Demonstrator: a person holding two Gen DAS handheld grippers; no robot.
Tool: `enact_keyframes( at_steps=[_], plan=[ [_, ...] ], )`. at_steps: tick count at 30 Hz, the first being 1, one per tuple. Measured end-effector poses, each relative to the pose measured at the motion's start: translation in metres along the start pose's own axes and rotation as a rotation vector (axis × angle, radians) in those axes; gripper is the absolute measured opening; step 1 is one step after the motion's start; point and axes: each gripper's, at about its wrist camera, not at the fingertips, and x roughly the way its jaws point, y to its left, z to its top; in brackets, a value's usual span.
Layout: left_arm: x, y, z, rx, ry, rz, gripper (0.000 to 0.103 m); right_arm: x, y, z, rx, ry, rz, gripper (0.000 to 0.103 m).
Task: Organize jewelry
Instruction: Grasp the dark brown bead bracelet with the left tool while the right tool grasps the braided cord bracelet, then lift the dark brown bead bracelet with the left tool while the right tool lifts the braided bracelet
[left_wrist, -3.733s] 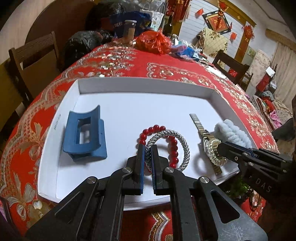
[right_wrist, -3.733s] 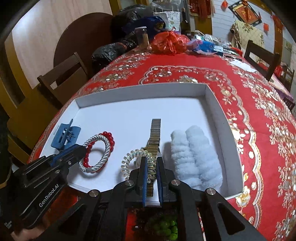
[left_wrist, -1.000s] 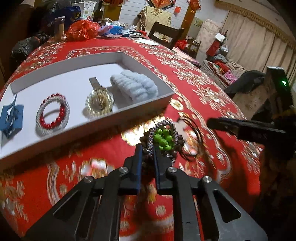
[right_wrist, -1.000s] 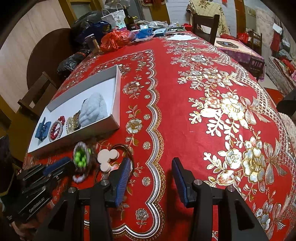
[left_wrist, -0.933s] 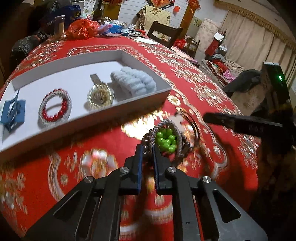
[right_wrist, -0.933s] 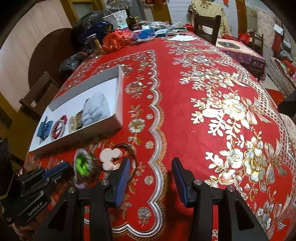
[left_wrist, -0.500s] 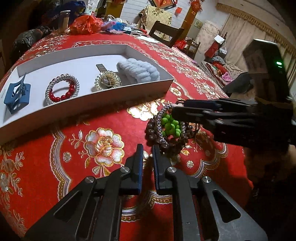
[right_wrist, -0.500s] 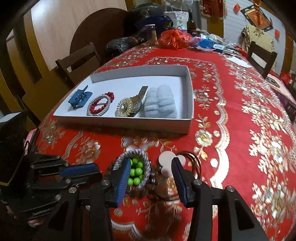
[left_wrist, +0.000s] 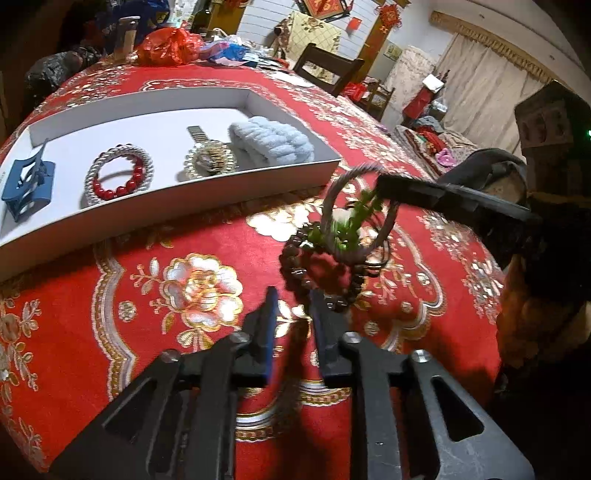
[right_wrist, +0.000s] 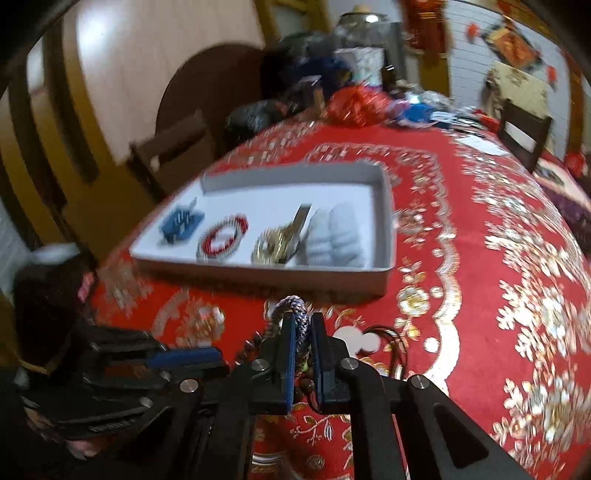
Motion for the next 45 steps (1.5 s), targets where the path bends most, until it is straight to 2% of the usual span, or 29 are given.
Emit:
enact_keyframes(
  at_steps=[1, 3, 5, 7, 11, 12, 14, 16, 19, 22, 25, 27, 28, 29, 31, 32, 35, 42, 45],
  plan=[
    [-0.001, -0.002, 0.0, 0.002, -0.008, -0.004, 0.05, -0.01, -0.008, 0.0, 0.051, -0.03, -0.005, 0.007],
    [-0.004, -0.004, 0.002, -0.004, -0.029, 0.011, 0.07, -0.024, -0.021, 0.0, 0.129, -0.067, -0.028, 0.007],
    [-0.004, -0.004, 0.005, -0.022, -0.045, 0.006, 0.07, -0.035, -0.043, -0.004, 0.236, -0.091, -0.073, 0.007],
    [0.004, -0.005, 0.013, -0.031, -0.024, 0.016, 0.07, -0.039, -0.064, -0.01, 0.334, -0.089, -0.088, 0.007],
    [0.019, -0.013, 0.027, 0.002, 0.019, 0.081, 0.069, -0.039, -0.074, -0.011, 0.376, -0.081, -0.103, 0.007],
    [0.023, -0.016, 0.029, 0.014, 0.031, 0.093, 0.068, -0.04, -0.073, -0.009, 0.368, -0.085, -0.101, 0.007],
    [0.03, -0.026, 0.03, 0.093, 0.059, 0.172, 0.055, -0.045, -0.069, -0.007, 0.349, -0.105, -0.099, 0.007],
    [0.034, -0.037, 0.026, 0.184, 0.064, 0.258, 0.029, -0.048, -0.069, -0.006, 0.352, -0.128, -0.078, 0.007],
    [0.032, -0.035, 0.025, 0.174, 0.071, 0.224, 0.009, -0.056, -0.069, -0.005, 0.358, -0.166, -0.048, 0.007],
    [0.029, -0.028, 0.025, 0.133, 0.071, 0.203, 0.009, -0.058, -0.07, -0.005, 0.365, -0.167, -0.051, 0.007],
    [0.021, -0.023, 0.024, 0.092, 0.048, 0.191, 0.009, -0.071, -0.066, -0.003, 0.35, -0.231, -0.022, 0.007],
    [0.015, -0.021, 0.025, 0.073, 0.028, 0.182, 0.009, -0.064, -0.068, -0.003, 0.34, -0.183, -0.078, 0.007],
    [0.013, -0.021, 0.025, 0.067, 0.021, 0.181, 0.009, -0.054, -0.074, -0.007, 0.367, -0.129, -0.089, 0.007],
    [0.01, -0.021, 0.026, 0.062, 0.015, 0.18, 0.009, -0.043, -0.083, -0.013, 0.422, -0.07, -0.097, 0.007],
    [0.008, -0.021, 0.026, 0.061, 0.011, 0.176, 0.009, -0.033, -0.1, -0.024, 0.495, 0.01, -0.172, 0.007],
    [0.008, -0.02, 0.025, 0.058, 0.011, 0.178, 0.009, -0.033, -0.108, -0.028, 0.538, 0.017, -0.177, 0.007],
    [0.012, -0.016, 0.022, 0.035, 0.018, 0.179, 0.009, -0.038, -0.121, -0.035, 0.617, -0.006, -0.168, 0.007],
    [0.016, -0.011, 0.019, 0.021, 0.025, 0.173, 0.009, -0.039, -0.125, -0.039, 0.636, 0.009, -0.165, 0.007],
    [0.016, -0.011, 0.019, 0.026, 0.02, 0.175, 0.009, -0.042, -0.124, -0.035, 0.626, -0.029, -0.151, 0.007]
  ],
)
